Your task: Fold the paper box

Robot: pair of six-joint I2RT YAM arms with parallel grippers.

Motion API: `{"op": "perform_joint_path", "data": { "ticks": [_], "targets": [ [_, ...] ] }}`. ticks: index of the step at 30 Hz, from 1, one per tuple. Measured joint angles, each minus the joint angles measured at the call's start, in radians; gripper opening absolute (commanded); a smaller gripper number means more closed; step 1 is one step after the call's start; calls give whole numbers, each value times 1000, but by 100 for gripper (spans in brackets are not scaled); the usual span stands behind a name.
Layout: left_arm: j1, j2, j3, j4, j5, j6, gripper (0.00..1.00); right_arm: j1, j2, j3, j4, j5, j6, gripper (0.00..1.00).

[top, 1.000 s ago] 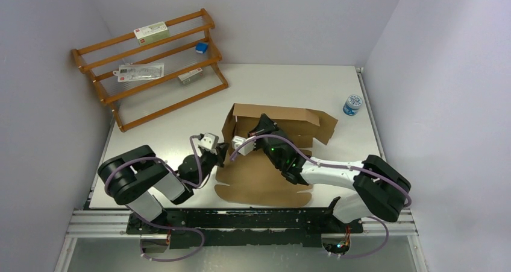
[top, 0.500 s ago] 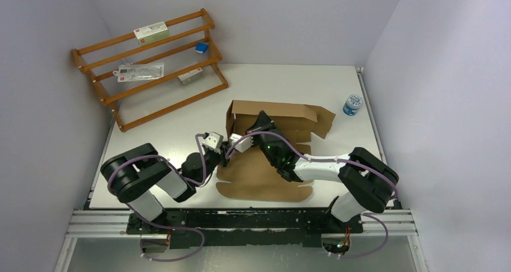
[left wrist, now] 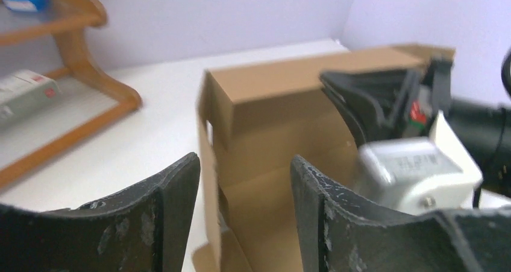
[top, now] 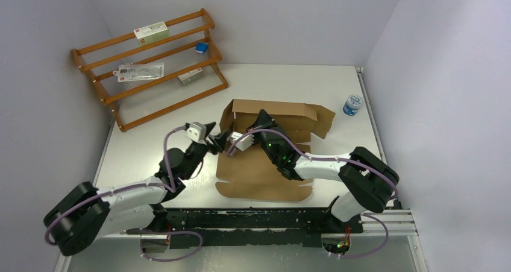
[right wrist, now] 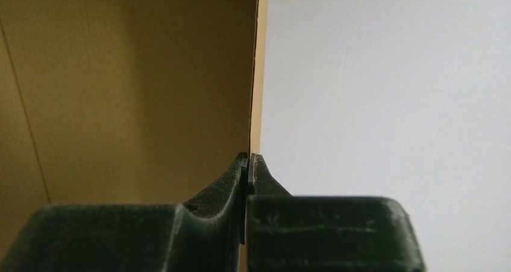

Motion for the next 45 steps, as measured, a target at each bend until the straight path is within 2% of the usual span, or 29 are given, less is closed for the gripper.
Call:
{"op": "perform_joint_path", "data": {
  "ticks": [4, 7, 13, 18, 28, 37, 45],
  "targets": [
    [114, -97, 45, -71, 53, 0, 59, -1, -5, 0, -5, -3, 3, 0],
    [223, -98, 63, -77, 103, -13, 58, -1, -13, 2, -16, -10, 8, 0],
    [402, 48, 126, -124, 238, -66, 61, -1, -23, 6, -39, -19, 19, 0],
    [470, 159, 156, -158, 355, -79, 67, -2, -27, 16, -59, -26, 28, 0],
    [491, 406, 228, -142, 597, -72, 68, -2, -28, 28, -80, -40, 45, 0],
    [490, 453, 226, -40, 726, -89, 67, -3, -34, 39, -109, -49, 49, 0],
    [476, 507, 226, 18, 762, -98, 68, -4, -39, 54, -140, -53, 60, 0]
  ]
}}
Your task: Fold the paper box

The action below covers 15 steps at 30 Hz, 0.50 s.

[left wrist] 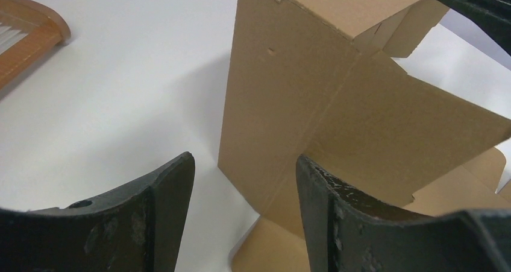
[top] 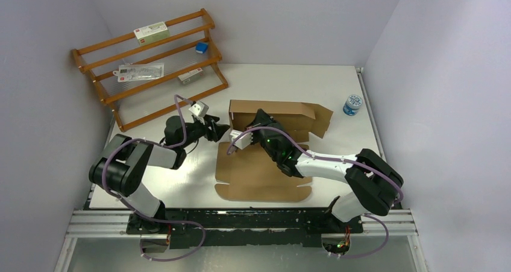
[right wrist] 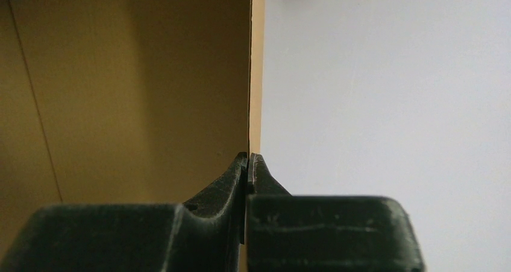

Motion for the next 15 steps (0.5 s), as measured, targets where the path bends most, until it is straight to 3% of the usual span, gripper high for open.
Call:
{"op": "perform_joint_path", "data": {
  "ticks": [15],
  "targets": [
    [-62, 125, 4, 184, 11, -16, 68, -8, -8, 25, -63, -2, 23, 0]
  ]
}}
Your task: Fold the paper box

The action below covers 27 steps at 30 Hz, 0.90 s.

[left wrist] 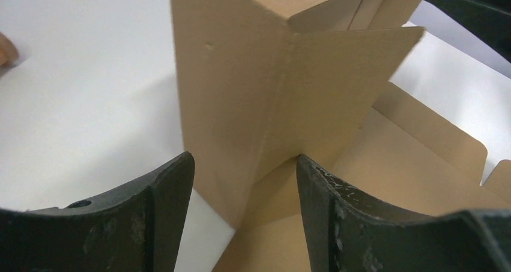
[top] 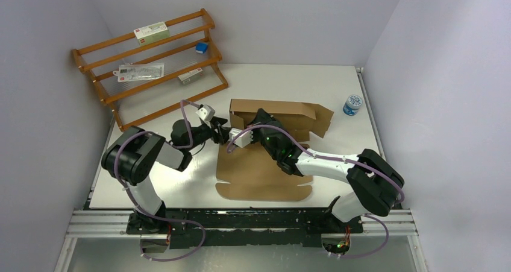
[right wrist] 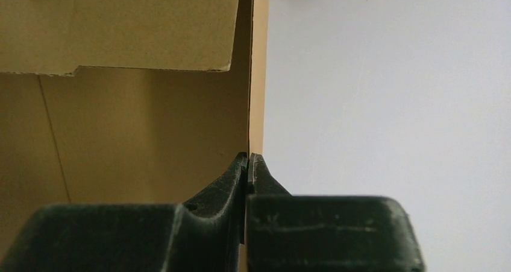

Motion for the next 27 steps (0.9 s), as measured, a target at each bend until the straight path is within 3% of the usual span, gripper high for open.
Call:
{"op": "perform_joint_path", "data": {
  "ticks": [8, 27],
  "targets": [
    [-66, 36, 0, 102, -86, 7, 68, 1, 0, 8, -17, -18, 15, 0],
    [-128, 152, 3, 240, -347, 45, 50, 5, 0, 29, -60, -43, 54, 0]
  ]
}}
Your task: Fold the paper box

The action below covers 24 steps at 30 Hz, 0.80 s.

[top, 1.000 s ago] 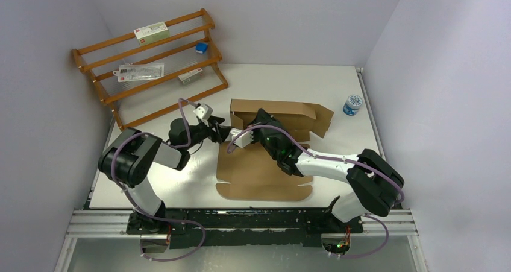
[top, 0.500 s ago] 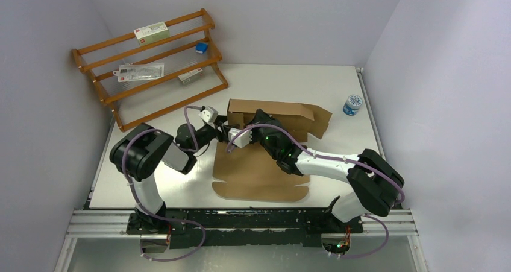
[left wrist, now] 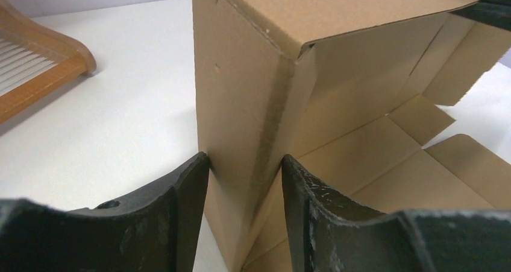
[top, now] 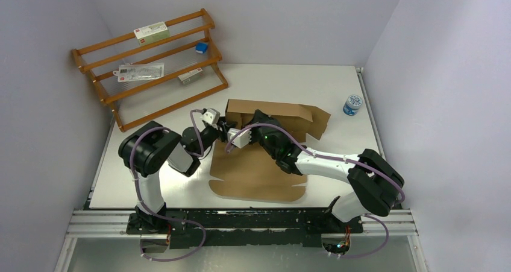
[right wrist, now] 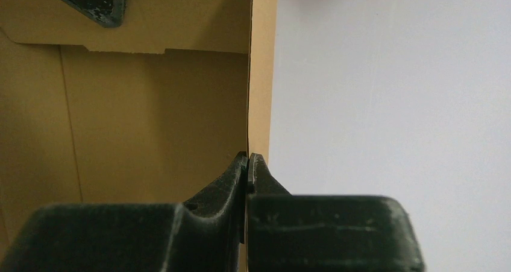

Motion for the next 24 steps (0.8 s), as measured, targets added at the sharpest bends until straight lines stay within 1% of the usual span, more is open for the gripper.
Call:
{"op": "perform_joint_path", "data": {
  "ticks": [11, 18, 24],
  "targets": [
    [-62, 10, 0, 2, -171, 32, 44, 18, 0, 0, -2, 15, 2, 0],
    [-126, 15, -6, 6, -364, 74, 39, 34, 0, 11, -18, 14, 12, 0],
    [-162, 31, -1, 7, -484, 78, 37, 47, 0, 23, -38, 14, 24, 0]
  ]
}}
